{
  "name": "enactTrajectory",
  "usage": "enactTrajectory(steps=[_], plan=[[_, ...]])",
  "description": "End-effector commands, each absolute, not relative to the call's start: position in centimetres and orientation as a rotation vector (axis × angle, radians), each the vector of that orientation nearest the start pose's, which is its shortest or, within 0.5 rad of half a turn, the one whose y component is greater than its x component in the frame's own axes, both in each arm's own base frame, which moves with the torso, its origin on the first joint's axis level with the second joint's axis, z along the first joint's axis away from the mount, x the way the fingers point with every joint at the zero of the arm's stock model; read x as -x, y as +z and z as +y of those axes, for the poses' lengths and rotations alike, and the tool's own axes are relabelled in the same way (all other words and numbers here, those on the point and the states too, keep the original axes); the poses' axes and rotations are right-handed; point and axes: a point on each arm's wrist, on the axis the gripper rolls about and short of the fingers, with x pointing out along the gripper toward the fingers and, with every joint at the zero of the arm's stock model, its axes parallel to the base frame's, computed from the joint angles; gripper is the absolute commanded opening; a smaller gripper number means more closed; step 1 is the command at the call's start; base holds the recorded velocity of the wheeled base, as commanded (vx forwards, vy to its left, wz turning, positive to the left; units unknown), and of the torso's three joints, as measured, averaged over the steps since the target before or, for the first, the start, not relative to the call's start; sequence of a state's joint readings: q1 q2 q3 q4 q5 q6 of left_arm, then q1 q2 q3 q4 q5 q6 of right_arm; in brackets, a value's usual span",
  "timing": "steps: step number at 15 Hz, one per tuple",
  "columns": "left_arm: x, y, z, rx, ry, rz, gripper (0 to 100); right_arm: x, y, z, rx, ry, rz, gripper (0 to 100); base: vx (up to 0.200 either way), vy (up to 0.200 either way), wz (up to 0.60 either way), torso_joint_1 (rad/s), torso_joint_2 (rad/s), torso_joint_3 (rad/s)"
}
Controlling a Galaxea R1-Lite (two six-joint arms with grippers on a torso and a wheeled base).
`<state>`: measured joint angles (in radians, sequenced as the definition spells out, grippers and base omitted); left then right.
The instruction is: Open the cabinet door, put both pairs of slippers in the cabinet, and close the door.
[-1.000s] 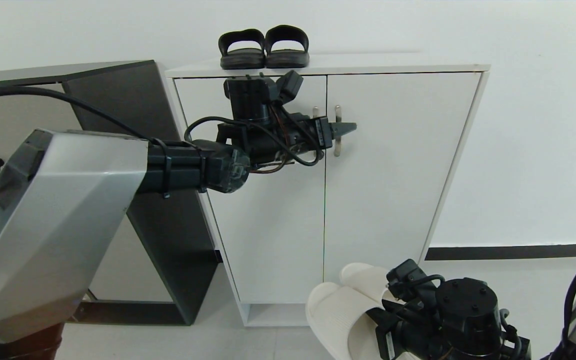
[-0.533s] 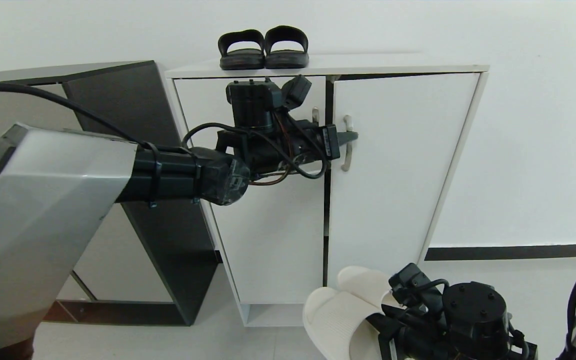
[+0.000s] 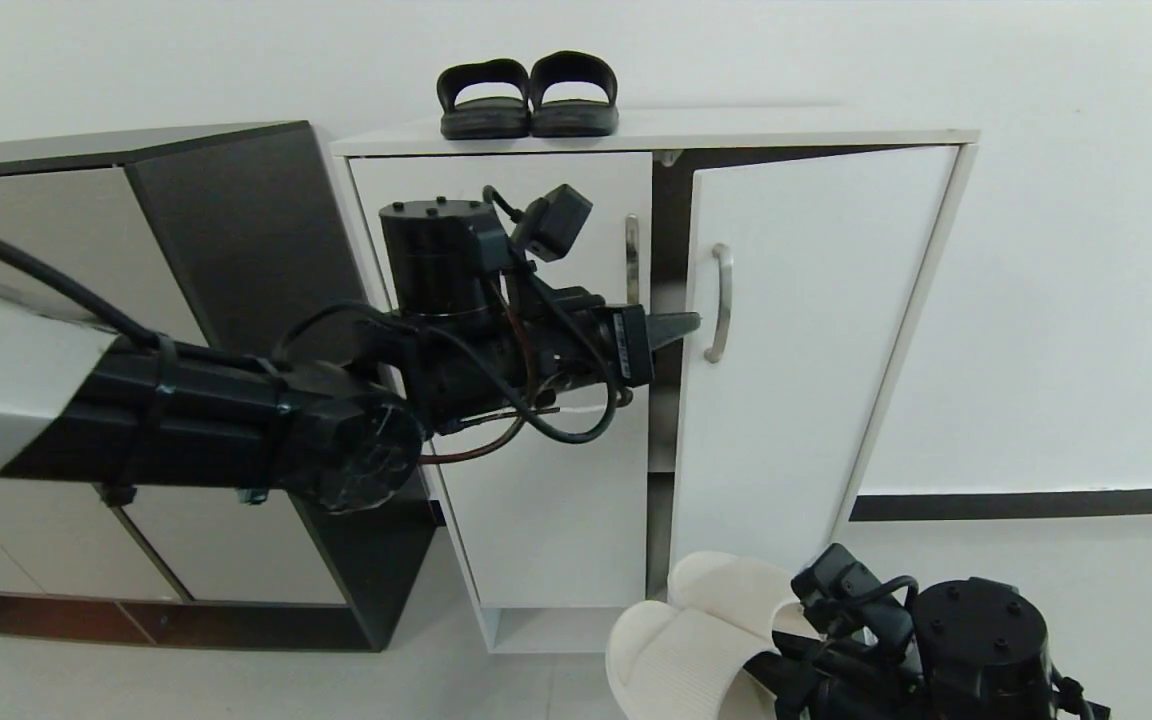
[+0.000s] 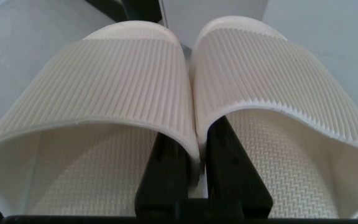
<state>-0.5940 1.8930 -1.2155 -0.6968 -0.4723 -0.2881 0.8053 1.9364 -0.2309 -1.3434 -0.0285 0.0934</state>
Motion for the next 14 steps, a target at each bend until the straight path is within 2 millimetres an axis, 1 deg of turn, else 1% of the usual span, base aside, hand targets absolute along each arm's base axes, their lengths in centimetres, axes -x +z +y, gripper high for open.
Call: enactTrajectory(steps=[1, 2, 4, 5, 6, 8, 10, 13, 14], plan=[[-28.2, 25.0, -20.3, 0.266, -1.052, 0.078, 0, -17.4, 6.6, 18.3, 0.057, 0.76, 0.355, 0, 0.0, 0.0, 0.0, 0.0, 0.0, 0.0], [-28.4, 25.1, -19.9, 0.271, -1.018, 0.046, 0, -17.3, 6.8, 18.2, 0.055, 0.762, 0.351, 0, 0.0, 0.0, 0.0, 0.0, 0.0, 0.0], [-29.9, 25.1, -19.0, 0.278, -0.94, 0.01, 0, -17.3, 6.8, 18.3, 0.053, 0.762, 0.35, 0, 0.0, 0.0, 0.0, 0.0, 0.0, 0.0], [-30.9, 25.0, -18.6, 0.283, -0.913, 0.011, 0, -17.3, 6.7, 18.3, 0.055, 0.762, 0.351, 0, 0.0, 0.0, 0.0, 0.0, 0.0, 0.0], [-31.9, 24.5, -18.7, 0.284, -0.904, 0.018, 0, -17.3, 6.7, 18.3, 0.056, 0.763, 0.352, 0, 0.0, 0.0, 0.0, 0.0, 0.0, 0.0], [-34.0, 23.7, -19.9, 0.286, -0.905, 0.011, 0, -17.3, 6.7, 18.3, 0.057, 0.765, 0.354, 0, 0.0, 0.0, 0.0, 0.0, 0.0, 0.0], [-36.2, 23.5, -21.1, 0.287, -0.912, -0.01, 0, -17.3, 6.6, 18.4, 0.057, 0.766, 0.357, 0, 0.0, 0.0, 0.0, 0.0, 0.0, 0.0], [-37.5, 23.7, -21.9, 0.283, -0.909, 0.025, 0, -17.1, 6.5, 18.5, 0.06, 0.771, 0.36, 0, 0.0, 0.0, 0.0, 0.0, 0.0, 0.0], [-38.3, 23.9, -22.3, 0.283, -0.909, 0.027, 0, -17.0, 6.5, 18.6, 0.065, 0.777, 0.365, 0, 0.0, 0.0, 0.0, 0.0, 0.0, 0.0]])
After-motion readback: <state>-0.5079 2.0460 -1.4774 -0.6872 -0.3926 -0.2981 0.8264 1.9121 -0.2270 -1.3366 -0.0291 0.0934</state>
